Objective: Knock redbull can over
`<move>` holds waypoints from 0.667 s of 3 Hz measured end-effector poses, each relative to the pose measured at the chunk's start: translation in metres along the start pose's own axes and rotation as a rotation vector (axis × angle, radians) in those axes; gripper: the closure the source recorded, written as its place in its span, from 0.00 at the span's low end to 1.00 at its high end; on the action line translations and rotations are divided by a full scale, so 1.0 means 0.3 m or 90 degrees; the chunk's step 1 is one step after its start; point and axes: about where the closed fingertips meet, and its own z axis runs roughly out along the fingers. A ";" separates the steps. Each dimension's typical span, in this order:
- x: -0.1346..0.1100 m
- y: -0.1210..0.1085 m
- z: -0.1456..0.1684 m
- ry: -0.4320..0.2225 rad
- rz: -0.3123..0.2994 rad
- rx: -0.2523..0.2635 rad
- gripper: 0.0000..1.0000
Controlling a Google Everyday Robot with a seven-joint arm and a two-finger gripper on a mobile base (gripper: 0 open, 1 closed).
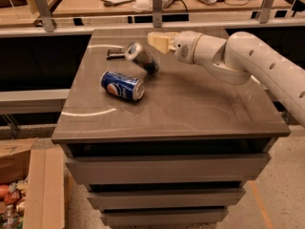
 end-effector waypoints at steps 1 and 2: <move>0.014 0.137 -0.025 0.032 0.025 -0.106 1.00; 0.016 0.160 -0.039 0.042 0.026 -0.122 1.00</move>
Offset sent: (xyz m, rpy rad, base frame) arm -0.0538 0.0097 0.0038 -0.0112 0.0652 0.2165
